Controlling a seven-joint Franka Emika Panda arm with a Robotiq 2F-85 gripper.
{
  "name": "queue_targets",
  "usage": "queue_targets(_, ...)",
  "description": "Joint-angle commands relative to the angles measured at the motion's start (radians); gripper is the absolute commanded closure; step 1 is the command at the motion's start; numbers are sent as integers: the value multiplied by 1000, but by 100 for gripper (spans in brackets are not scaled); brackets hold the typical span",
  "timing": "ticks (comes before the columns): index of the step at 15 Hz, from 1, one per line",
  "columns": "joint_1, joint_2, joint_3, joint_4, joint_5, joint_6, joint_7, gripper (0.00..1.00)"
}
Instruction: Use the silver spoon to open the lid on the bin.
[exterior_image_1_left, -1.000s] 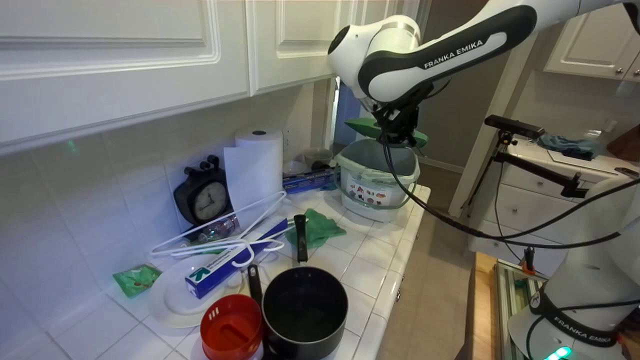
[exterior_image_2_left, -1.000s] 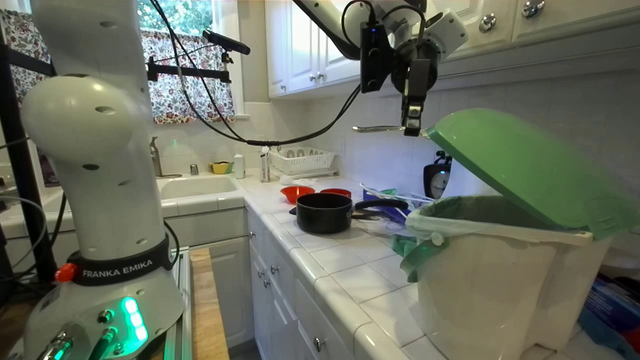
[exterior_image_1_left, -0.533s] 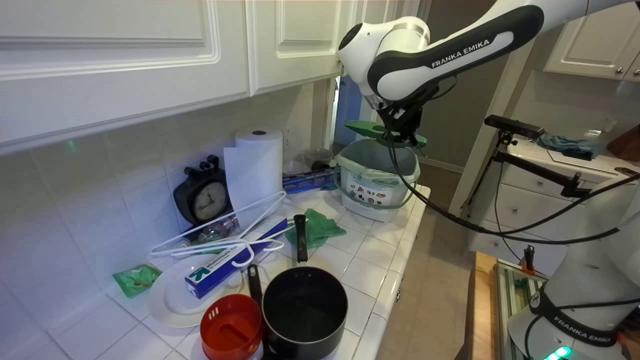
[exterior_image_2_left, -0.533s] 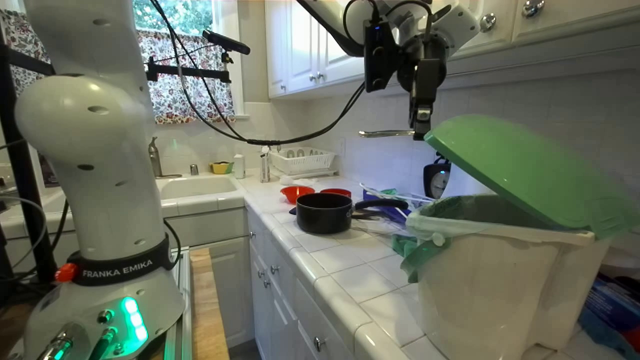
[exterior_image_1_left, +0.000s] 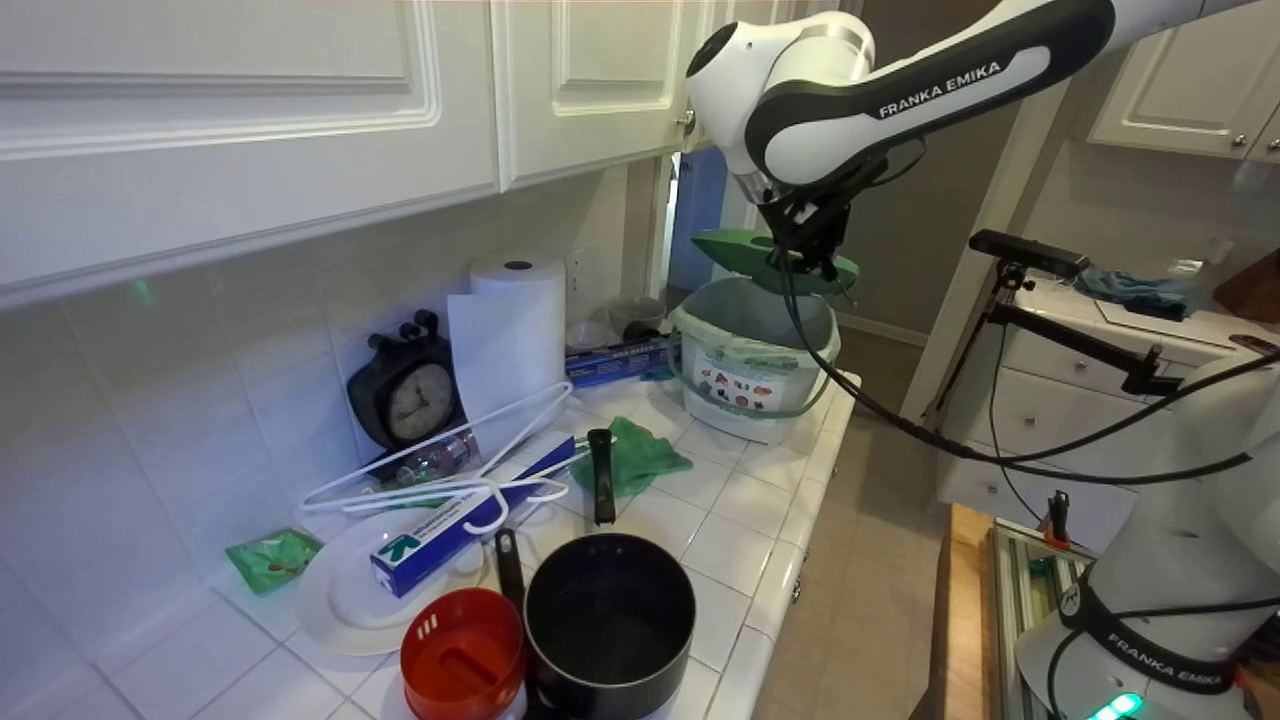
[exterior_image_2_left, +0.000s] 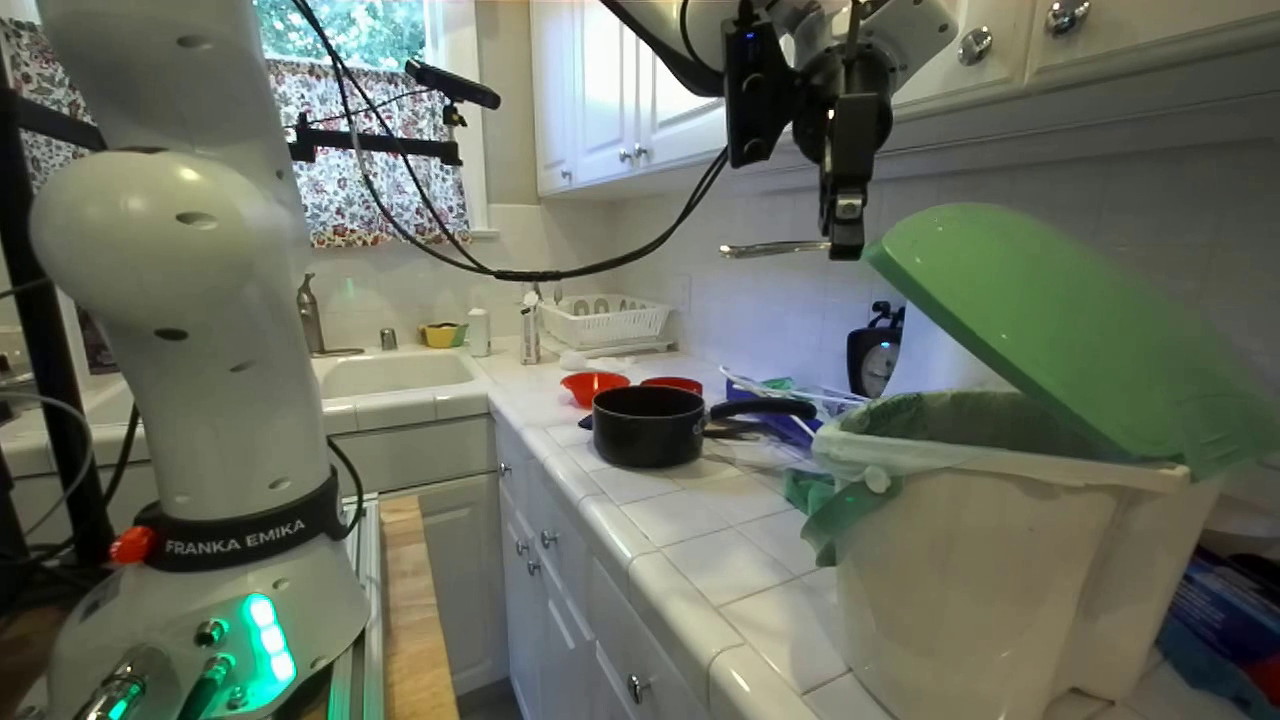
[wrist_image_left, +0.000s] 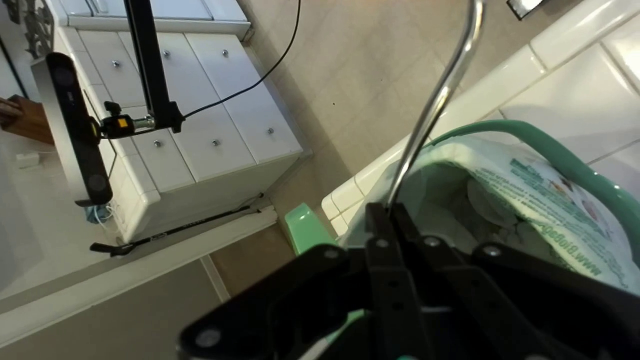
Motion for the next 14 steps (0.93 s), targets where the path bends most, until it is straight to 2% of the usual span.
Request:
queue_targets(1,-12,-59,9,-33,-19,16,9,96)
queue_targets(14,-47,-92,-5,-23,-22,66,-2,96)
